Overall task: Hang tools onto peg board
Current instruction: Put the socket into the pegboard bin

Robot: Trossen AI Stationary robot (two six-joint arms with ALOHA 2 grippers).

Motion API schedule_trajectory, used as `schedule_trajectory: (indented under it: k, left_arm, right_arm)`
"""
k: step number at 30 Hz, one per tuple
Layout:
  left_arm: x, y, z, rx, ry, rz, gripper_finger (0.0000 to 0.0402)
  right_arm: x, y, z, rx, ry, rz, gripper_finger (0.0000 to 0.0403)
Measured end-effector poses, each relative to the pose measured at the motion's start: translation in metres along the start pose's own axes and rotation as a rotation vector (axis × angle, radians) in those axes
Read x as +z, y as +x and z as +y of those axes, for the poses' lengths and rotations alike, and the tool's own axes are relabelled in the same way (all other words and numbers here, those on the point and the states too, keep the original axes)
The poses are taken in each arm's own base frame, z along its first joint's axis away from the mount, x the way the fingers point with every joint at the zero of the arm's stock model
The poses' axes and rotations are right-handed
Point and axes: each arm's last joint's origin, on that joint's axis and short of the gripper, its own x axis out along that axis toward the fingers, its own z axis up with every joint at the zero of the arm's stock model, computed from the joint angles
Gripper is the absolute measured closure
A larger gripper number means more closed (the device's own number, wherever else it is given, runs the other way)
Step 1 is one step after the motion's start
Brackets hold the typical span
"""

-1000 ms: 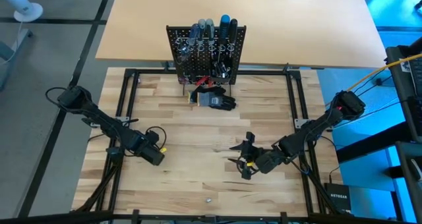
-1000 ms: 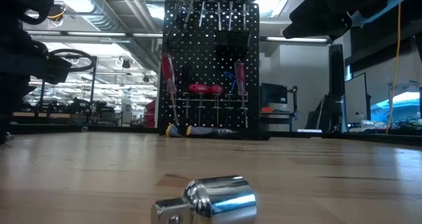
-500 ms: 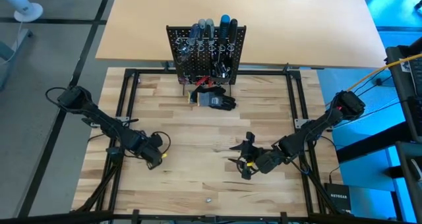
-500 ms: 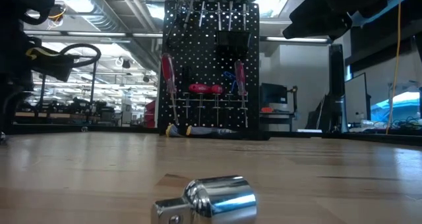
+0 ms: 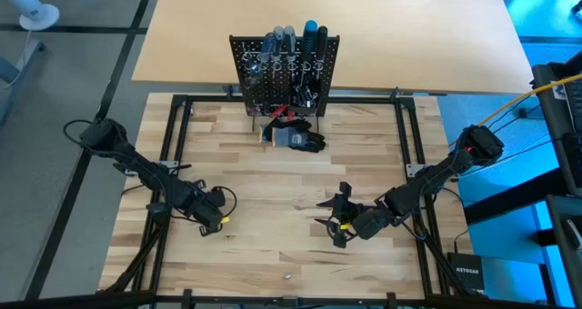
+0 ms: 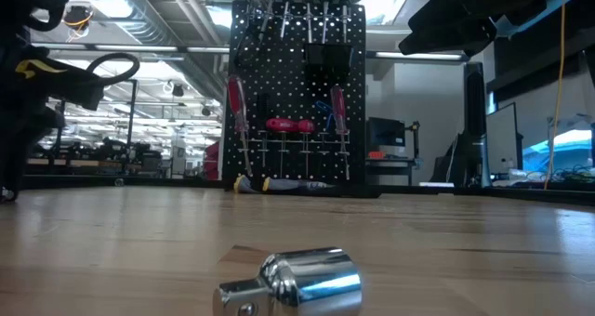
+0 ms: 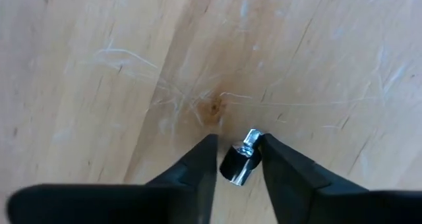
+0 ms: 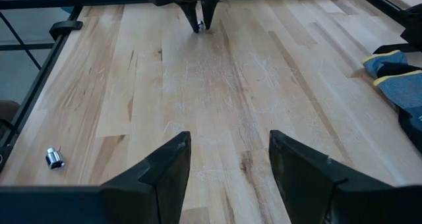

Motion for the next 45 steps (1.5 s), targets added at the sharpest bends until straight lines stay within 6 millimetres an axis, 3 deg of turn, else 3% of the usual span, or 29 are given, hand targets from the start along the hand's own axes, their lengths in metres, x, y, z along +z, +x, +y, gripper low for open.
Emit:
schedule_trajectory:
  k: [7, 13, 17, 22, 32, 38, 45]
  left_arm:
    - [0.001, 0.000, -0.001, -0.018, -0.006, -0.013, 0.0356]
    - [0.004, -0.002, -0.003, -0.013, -0.004, -0.030, 0.0356]
    - [0.013, -0.015, -0.008, 0.018, -0.008, -0.084, 0.0351]
    - [0.040, -0.045, -0.014, 0.019, 0.003, -0.273, 0.0357]
    - [0.126, -0.110, -0.005, 0.105, -0.040, -0.836, 0.0354]
    - [0.173, -0.141, 0.021, 0.152, -0.114, -1.185, 0.0346]
    - [0.201, -0.150, 0.064, 0.268, -0.186, -1.324, 0.0348]
  right_arm:
    - [0.000, 0.000, 0.000, 0.000, 0.000, 0.000, 0.0200]
    - [0.000, 0.000, 0.000, 0.000, 0.000, 0.000, 0.0200]
    - [0.000, 0.000, 0.000, 0.000, 0.000, 0.001, 0.0200]
    - [0.000, 0.000, 0.000, -0.001, -0.006, 0.000, 0.0200]
    - [0.000, 0.000, 0.000, 0.006, -0.006, 0.002, 0.0200]
    - [0.000, 0.000, 0.000, 0.011, -0.006, 0.005, 0.0200]
    - [0.000, 0.000, 0.001, 0.024, -0.018, 0.010, 0.0200]
